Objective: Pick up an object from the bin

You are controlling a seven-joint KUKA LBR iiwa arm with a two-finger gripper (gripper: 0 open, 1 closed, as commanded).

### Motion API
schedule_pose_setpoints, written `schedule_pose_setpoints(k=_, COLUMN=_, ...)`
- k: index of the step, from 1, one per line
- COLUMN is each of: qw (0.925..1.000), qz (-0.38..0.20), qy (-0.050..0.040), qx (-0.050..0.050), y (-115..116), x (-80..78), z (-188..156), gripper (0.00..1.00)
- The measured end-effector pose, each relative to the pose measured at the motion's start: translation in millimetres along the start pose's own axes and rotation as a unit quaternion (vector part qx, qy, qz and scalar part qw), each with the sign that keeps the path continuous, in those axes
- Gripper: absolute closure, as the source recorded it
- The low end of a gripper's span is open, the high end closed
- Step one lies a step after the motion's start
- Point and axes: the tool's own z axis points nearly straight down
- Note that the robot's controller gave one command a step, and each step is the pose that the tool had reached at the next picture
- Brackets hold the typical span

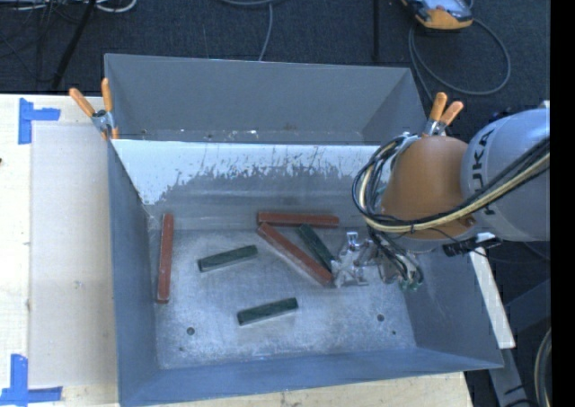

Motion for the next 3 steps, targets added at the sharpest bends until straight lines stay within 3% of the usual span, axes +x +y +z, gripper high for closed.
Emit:
schedule_pose_setpoints(k=1, qw=0.9998, qz=-0.001, qy=0.0194, qx=-0.001, y=0, x=9.7, z=4, gripper=0.00)
schedule_pose_setpoints(k=2, qw=0.9999, qz=-0.001, qy=0.0151, qx=-0.001, y=0, x=7.7, z=4, gripper=0.00)
schedule_pose_setpoints(k=3, qw=0.9998, qz=0.010, qy=0.0179, qx=-0.002, y=68, x=0.7, z=4, gripper=1.00)
